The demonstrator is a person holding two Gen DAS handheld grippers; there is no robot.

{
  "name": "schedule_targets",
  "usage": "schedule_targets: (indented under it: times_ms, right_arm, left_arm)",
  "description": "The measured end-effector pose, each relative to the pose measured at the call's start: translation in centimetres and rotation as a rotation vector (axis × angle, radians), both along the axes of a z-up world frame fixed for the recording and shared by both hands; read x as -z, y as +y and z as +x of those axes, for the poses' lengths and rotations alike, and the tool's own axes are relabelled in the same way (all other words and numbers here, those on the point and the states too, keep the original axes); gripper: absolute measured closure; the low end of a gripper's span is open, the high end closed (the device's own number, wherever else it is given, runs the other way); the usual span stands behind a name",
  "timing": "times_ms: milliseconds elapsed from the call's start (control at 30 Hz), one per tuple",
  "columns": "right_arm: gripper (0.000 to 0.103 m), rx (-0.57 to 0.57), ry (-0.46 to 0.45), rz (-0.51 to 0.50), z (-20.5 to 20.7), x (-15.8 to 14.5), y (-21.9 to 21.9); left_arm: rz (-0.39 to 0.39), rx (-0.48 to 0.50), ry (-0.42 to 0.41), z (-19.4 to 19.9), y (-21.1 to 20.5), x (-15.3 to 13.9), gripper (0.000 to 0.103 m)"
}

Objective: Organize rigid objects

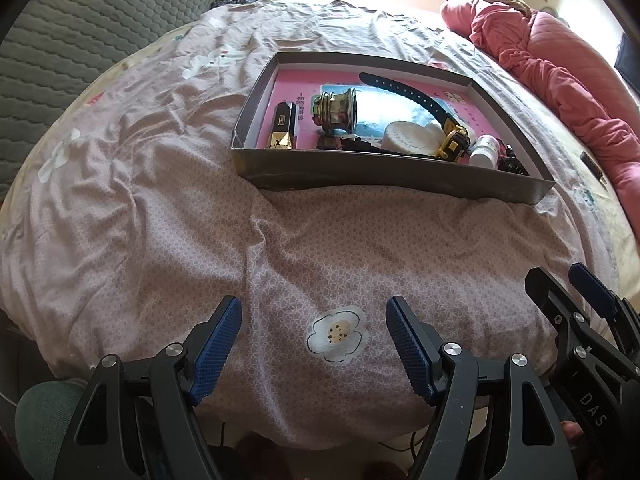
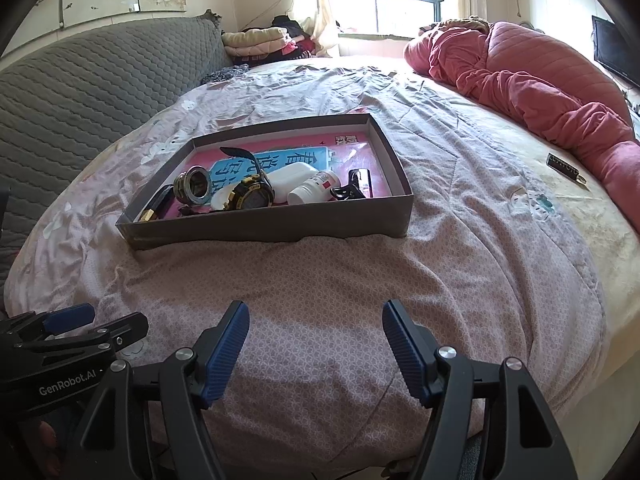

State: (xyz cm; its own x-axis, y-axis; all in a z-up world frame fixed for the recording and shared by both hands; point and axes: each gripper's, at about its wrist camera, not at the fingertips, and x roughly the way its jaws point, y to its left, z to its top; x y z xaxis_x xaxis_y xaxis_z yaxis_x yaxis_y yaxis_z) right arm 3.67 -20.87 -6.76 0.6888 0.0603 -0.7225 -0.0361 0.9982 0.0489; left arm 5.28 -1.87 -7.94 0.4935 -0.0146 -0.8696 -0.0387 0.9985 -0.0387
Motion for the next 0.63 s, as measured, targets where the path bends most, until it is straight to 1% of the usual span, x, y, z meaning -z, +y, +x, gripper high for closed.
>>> schedule_targets:
  times_ms: [467, 633]
  right_arm:
    - [0.034, -0.001, 0.007, 0.002, 0.17, 0.22, -0.04]
    - [0.034, 0.020, 0.007, 0.033, 0.69, -0.16, -0.92]
  left_arm:
    - [-0.001, 0.001, 0.002, 0.29, 0.17, 0.21, 0.027]
    - [-0.027, -0.004, -0.021, 0.79, 0.93, -0.36, 0.027]
